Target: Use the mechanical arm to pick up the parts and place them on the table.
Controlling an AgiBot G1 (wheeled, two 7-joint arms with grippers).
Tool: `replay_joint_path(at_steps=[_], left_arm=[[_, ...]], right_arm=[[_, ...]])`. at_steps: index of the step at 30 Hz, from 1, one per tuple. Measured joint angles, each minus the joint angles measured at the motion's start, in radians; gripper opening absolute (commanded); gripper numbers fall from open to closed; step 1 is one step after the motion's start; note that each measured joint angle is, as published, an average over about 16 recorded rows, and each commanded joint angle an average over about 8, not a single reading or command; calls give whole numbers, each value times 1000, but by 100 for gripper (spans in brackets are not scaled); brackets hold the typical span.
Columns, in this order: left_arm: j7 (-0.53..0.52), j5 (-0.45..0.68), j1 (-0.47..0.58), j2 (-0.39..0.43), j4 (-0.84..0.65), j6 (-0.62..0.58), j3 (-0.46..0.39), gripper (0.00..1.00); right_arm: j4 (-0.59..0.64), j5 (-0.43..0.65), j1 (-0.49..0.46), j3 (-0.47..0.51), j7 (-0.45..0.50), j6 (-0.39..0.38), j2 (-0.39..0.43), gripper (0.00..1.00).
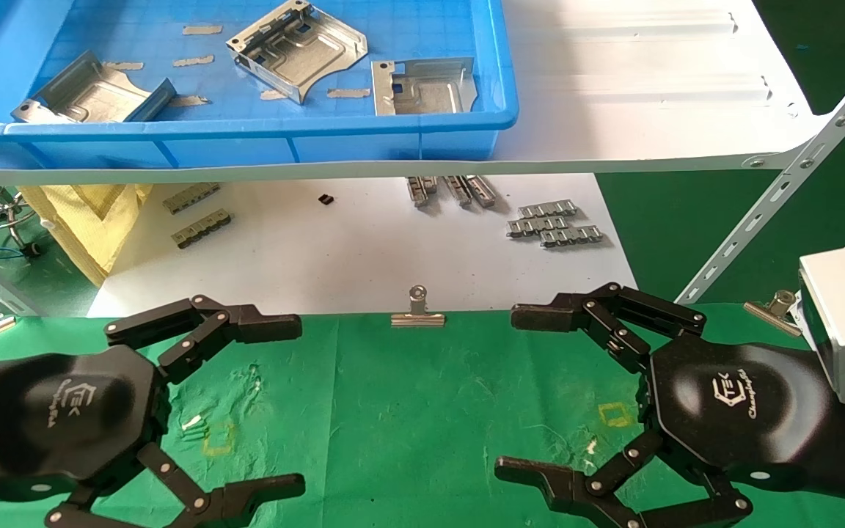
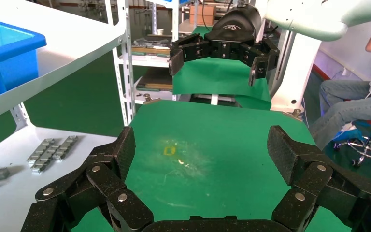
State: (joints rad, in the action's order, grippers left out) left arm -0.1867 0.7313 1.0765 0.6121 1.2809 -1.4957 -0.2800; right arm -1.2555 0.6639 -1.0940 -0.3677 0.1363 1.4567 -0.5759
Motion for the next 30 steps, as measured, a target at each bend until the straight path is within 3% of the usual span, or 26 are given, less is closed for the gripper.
replay_joint_path(at_steps=[12, 20, 30], left_arm=[[0, 0, 0, 0, 0, 0, 0, 100], [0, 0, 0, 0, 0, 0, 0, 100], [0, 0, 0, 0, 0, 0, 0, 100]], right_arm=[[0, 0, 0, 0, 0, 0, 0, 100], [0, 0, 0, 0, 0, 0, 0, 0], [0, 0, 0, 0, 0, 0, 0, 0]])
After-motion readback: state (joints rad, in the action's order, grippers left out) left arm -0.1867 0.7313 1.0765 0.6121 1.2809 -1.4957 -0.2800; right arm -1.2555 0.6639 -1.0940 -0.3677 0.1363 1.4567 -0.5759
